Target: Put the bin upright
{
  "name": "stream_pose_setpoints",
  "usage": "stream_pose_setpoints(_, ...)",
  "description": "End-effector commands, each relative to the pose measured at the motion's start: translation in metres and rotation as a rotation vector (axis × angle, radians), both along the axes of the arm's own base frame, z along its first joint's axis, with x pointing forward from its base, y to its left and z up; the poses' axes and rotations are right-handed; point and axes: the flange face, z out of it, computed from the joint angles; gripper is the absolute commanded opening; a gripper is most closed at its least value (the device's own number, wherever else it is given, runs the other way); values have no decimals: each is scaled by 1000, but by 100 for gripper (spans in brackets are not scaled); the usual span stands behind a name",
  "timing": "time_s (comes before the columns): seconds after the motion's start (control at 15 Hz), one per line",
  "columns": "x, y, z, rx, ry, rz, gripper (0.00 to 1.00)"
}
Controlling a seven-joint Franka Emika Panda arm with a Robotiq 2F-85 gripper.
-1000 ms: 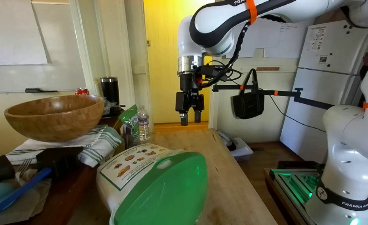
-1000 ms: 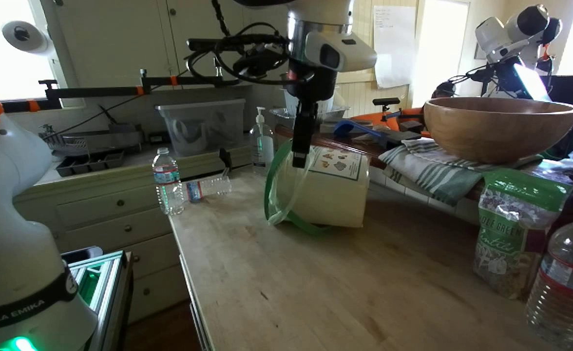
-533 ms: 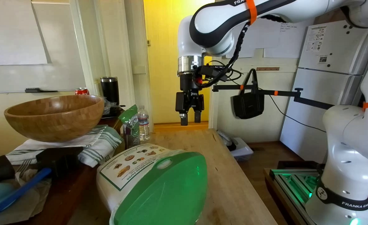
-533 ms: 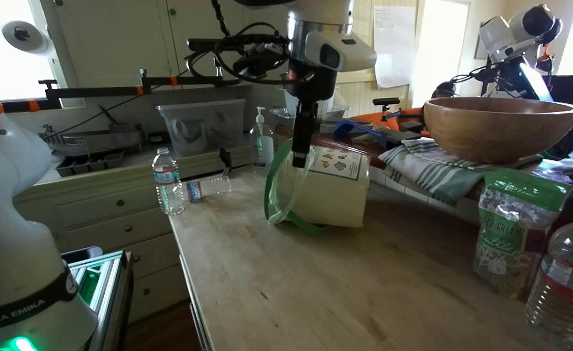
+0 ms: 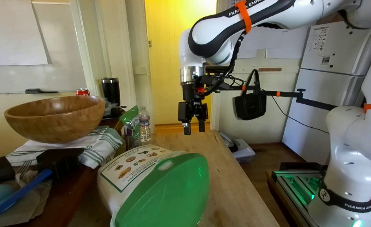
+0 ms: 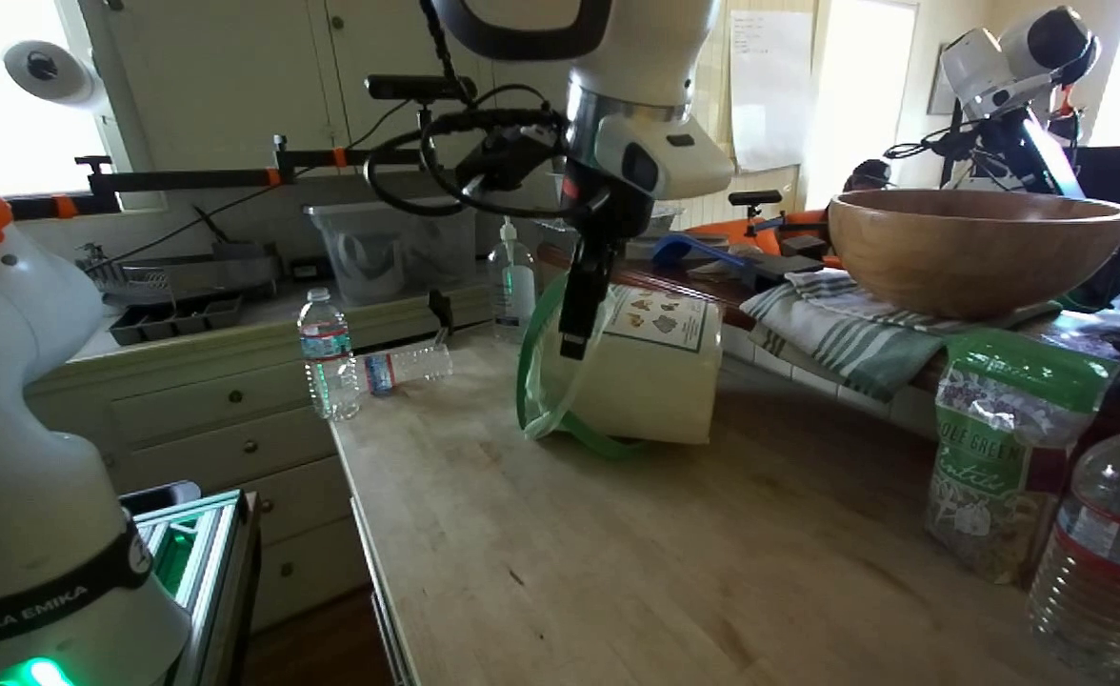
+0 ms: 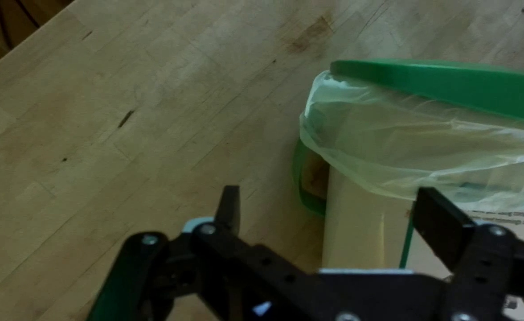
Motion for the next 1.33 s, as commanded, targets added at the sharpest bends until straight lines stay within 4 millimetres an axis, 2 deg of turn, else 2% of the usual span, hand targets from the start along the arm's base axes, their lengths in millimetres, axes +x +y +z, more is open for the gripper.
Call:
stream_pose_setpoints(0.0,-7,-7,-22,46,18,-54,100)
stream_pose_setpoints(0.27,-19,-19,-37,78,46,-99,100)
stream_pose_setpoints(0.67,-14,-22,-64,151,81,-161,100)
stream_pose_setpoints(0.73,-17,-21,-55,120,86,-120,100)
stream_pose_setpoints(0.93,-16,-20,-62,139,95,-132,100)
stream_pose_setpoints(1.27,-15,-21,-62,140,94,-134,100)
